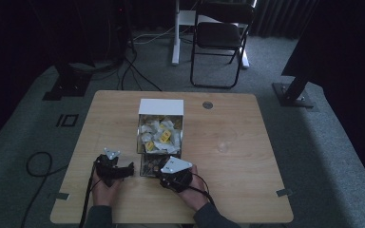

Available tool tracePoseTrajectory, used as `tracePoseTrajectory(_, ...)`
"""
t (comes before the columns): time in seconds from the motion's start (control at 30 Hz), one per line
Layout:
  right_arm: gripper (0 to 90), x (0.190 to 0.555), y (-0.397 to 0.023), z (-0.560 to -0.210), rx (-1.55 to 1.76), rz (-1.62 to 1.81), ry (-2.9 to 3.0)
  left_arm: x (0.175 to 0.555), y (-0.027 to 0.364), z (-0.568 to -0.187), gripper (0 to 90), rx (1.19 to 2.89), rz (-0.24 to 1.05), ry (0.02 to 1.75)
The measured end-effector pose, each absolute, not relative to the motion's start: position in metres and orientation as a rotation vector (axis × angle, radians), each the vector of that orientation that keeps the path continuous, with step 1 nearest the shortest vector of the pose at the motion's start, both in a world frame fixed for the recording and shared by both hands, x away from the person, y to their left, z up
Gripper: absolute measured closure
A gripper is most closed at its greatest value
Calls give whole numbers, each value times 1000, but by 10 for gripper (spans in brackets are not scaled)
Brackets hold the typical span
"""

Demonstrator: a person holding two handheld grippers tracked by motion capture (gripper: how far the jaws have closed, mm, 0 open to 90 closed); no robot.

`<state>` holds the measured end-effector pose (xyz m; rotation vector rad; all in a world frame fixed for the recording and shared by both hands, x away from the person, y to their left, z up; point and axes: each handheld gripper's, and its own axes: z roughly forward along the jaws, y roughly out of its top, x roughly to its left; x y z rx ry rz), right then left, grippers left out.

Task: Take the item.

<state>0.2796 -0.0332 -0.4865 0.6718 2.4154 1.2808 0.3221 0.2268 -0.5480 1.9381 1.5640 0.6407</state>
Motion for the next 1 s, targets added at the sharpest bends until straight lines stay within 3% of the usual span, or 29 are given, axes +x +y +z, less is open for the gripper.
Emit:
tracePoseTrajectory(0.37, 880, 278, -34, -483, 673, 1296, 2402, 322, 227, -548, 20, 1938, 641, 1564)
tracePoseTrajectory(1.0, 897, 274, -44, -471, 683, 1365, 2365, 322, 227, -548, 19, 1939, 640, 1564)
